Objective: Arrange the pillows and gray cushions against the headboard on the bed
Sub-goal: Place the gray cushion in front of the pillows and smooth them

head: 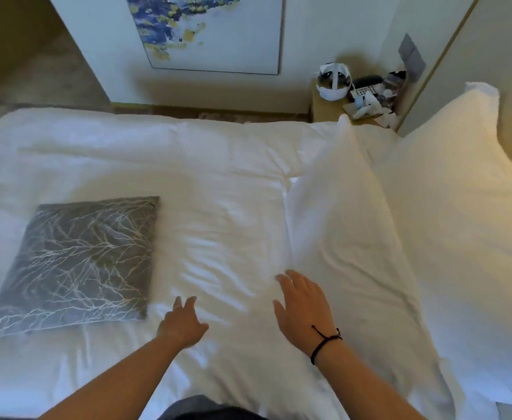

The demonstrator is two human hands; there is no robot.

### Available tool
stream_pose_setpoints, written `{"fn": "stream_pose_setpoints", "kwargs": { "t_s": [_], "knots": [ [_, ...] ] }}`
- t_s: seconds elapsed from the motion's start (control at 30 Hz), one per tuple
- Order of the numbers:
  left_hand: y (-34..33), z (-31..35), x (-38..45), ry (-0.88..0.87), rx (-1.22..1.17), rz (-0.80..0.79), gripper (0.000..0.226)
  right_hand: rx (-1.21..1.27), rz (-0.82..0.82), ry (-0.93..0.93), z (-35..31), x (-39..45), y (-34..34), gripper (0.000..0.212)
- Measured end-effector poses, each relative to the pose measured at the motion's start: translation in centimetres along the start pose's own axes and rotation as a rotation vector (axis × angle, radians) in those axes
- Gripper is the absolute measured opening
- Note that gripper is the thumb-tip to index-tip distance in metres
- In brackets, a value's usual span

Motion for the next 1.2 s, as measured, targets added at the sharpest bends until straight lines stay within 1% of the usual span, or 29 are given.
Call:
{"fn": "stream_pose_setpoints", "kwargs": {
  "t_s": [0.1, 0.17, 0.23, 0.33, 0.4, 0.5, 0.57, 0.67, 0.77, 0.87, 0.93, 1.0, 1.1, 1.2],
  "knots": [
    [1.5, -7.7, 0.3, 0.121, -0.025, 0.051, 0.081, 0.116, -0.231, 0.062, -4.6, 0.8, -5.0, 0.04],
    [2.2, -12.5, 0.3, 0.202, -0.032, 0.088, 0.08, 0.129, -0.317, 0.119, -7.6, 1.5, -7.7, 0.039],
    [2.5, -16.5, 0.4, 0.241, -0.006, 0.124, 0.079, 0.123, -0.372, 0.136, -10.4, 2.5, -10.1, 0.04],
    [2.4, -20.2, 1.4, 0.203, 0.05, 0.184, 0.075, 0.111, -0.453, 0.098, -14.7, 4.0, -13.5, 0.043],
    [2.0, -21.7, 2.7, 0.163, 0.05, 0.187, 0.074, 0.106, -0.519, 0.069, -17.4, 4.8, -15.8, 0.047],
    [1.4, -22.9, 5.1, 0.115, 0.045, 0.193, 0.074, 0.117, -0.636, -0.002, -20.2, 5.2, -19.0, 0.055],
    [1.1, -23.0, 6.9, 0.043, 0.093, 0.225, 0.075, 0.124, -0.696, -0.047, -21.2, 5.2, -20.5, 0.057],
    [0.2, -22.4, 9.4, -0.1, 0.255, 0.242, 0.078, 0.138, -0.727, -0.117, -21.5, 5.1, -21.7, 0.059],
    [-0.6, -21.7, 11.9, -0.209, 0.338, 0.278, 0.078, 0.162, -0.711, -0.188, -21.1, 5.4, -22.2, 0.059],
    [-1.0, -21.2, 14.1, -0.272, 0.462, 0.273, 0.076, 0.199, -0.679, -0.293, -20.1, 5.8, -22.4, 0.058],
    [-1.1, -21.2, 15.2, -0.285, 0.483, 0.266, 0.074, 0.224, -0.667, -0.358, -19.5, 6.1, -22.7, 0.056],
    [-0.7, -21.1, 15.8, -0.294, 0.455, 0.275, 0.062, 0.249, -0.667, -0.404, -19.2, 6.2, -23.0, 0.054],
    [0.5, -20.9, 15.9, -0.287, 0.364, 0.293, 0.03, 0.302, -0.656, -0.467, -19.3, 6.4, -23.5, 0.052],
    [2.3, -20.7, 15.3, -0.239, 0.209, 0.361, 0.017, 0.367, -0.648, -0.521, -19.8, 6.6, -23.7, 0.051]
  ]
}}
Point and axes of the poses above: each hand's wrist, its own x-axis towards the middle knuckle, its own y-axis out of the back of the hand, z = x × y, the point moved 6 cm from there along x, towards the middle knuckle, and after that the axes turned 9 degrees about z, right-handed, at the moved point
